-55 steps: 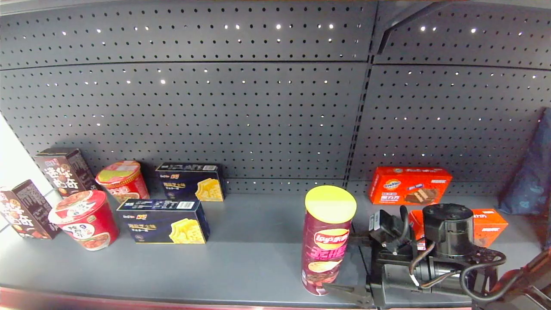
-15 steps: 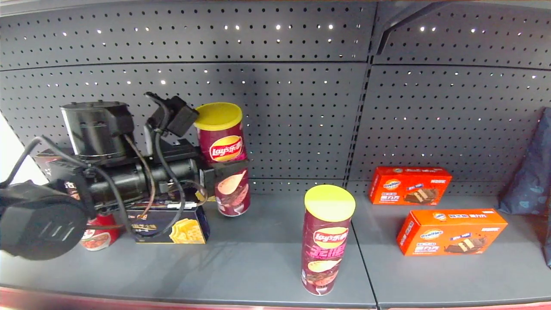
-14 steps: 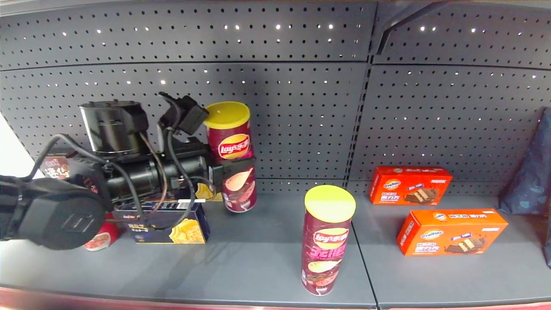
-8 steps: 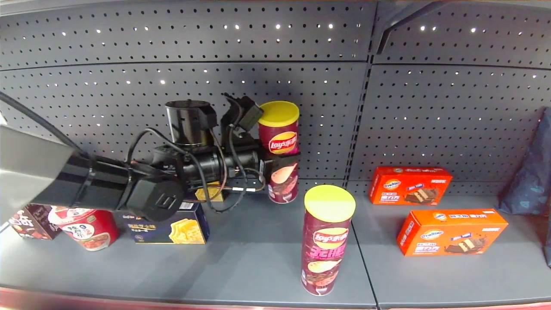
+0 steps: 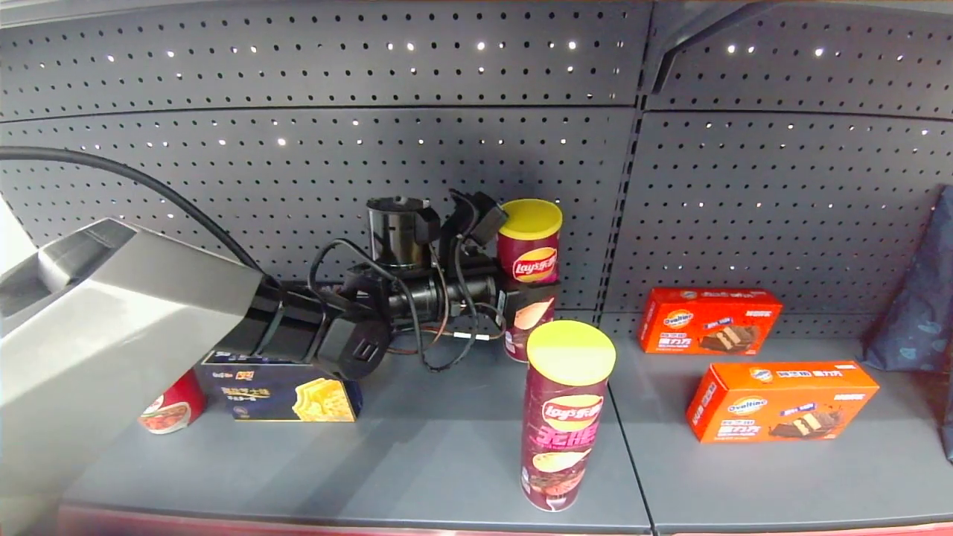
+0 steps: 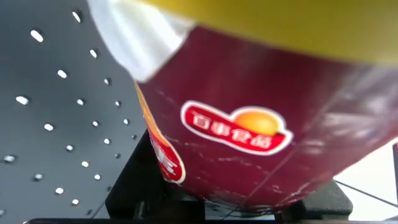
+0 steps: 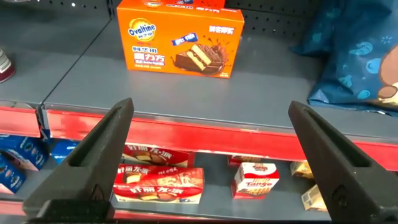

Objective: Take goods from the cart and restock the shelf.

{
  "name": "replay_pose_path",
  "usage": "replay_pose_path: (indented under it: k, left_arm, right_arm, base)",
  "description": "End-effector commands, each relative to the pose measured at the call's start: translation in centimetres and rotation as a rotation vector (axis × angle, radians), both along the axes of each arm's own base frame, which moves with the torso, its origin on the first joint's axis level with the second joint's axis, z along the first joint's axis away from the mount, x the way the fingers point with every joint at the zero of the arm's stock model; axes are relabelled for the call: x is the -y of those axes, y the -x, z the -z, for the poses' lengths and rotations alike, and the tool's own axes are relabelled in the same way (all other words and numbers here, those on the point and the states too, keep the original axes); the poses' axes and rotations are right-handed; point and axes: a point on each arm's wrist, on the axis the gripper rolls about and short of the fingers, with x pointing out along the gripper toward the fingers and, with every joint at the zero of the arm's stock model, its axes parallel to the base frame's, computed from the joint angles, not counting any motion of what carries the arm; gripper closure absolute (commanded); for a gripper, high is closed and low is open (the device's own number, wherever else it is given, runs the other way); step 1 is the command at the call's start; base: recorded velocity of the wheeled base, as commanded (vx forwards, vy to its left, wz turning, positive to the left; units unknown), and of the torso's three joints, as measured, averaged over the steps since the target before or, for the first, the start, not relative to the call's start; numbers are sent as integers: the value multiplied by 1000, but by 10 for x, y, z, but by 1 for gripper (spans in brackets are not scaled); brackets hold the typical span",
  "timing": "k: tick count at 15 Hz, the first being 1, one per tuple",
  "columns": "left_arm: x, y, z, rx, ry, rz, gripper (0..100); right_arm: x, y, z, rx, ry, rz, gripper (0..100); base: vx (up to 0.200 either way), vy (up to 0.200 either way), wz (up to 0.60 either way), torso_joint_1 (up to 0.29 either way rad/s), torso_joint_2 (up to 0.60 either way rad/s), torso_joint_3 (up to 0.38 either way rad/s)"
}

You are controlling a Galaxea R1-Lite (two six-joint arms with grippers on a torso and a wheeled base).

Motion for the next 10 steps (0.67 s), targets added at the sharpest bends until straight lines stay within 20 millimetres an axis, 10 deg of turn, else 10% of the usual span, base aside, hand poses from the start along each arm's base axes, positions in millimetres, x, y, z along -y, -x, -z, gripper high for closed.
replay_pose_path:
  k: [1,10]
  left_arm:
    - [2,-3,10,-18,-10,1,100]
    - [7,-14,36,-61,-34,-1,100]
  right_arm:
    - [0,-1,1,-11,3,0,0]
    - [-1,-4,10,-12,6,1,0]
  base:
    - [0,0,0,0,0,0]
    - [0,0,0,0,0,0]
